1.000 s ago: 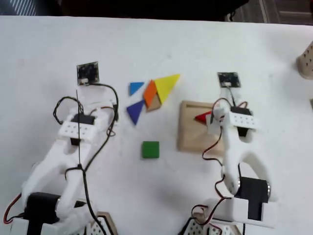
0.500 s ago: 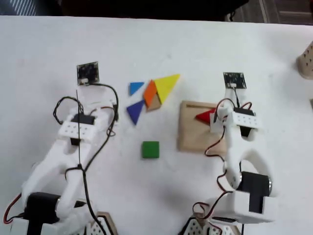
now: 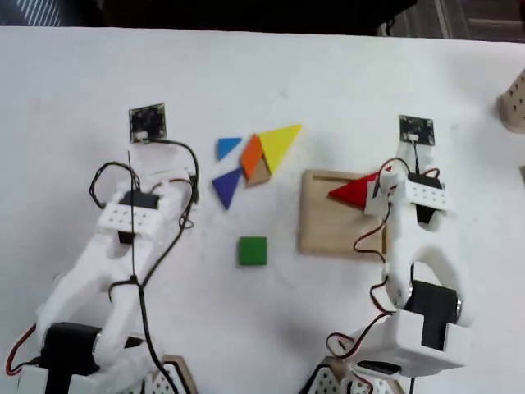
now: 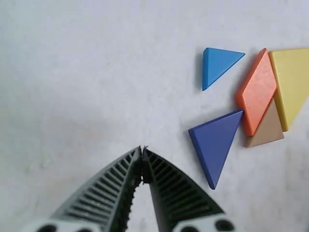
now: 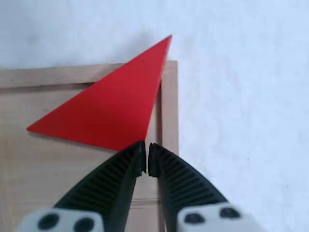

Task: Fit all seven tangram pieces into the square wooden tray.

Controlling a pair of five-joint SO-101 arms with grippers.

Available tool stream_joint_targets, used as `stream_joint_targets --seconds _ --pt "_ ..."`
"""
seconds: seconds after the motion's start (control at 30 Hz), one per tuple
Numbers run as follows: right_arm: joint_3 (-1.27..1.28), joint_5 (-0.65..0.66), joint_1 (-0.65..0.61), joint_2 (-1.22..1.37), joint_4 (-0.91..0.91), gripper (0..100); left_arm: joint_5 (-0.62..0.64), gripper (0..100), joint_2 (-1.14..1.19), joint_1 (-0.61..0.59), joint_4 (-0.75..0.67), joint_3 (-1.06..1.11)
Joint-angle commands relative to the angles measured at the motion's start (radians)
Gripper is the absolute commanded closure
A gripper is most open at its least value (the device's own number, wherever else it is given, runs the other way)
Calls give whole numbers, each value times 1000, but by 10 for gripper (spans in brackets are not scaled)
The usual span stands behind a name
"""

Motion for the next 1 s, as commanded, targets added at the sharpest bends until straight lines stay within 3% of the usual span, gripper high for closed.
stream_joint_targets --seconds 0.0,0.17,0.37,0.63,0.77,0.97 --pt "-54 -46 16 -2 -24 981 -8 979 -44 -10 -29 -6" --pt "-77 -218 45 41 -156 981 -8 979 -44 -10 -29 -6" --pt "-106 -241 42 150 -334 981 -8 979 -44 -10 -29 -6" --pt "-176 -232 -7 153 -142 981 -8 979 -44 -10 -29 -6" --pt "-172 -152 -53 96 -24 981 -8 979 -44 -10 -29 -6" --pt "-147 -149 -67 73 15 981 -8 979 -44 -10 -29 -6"
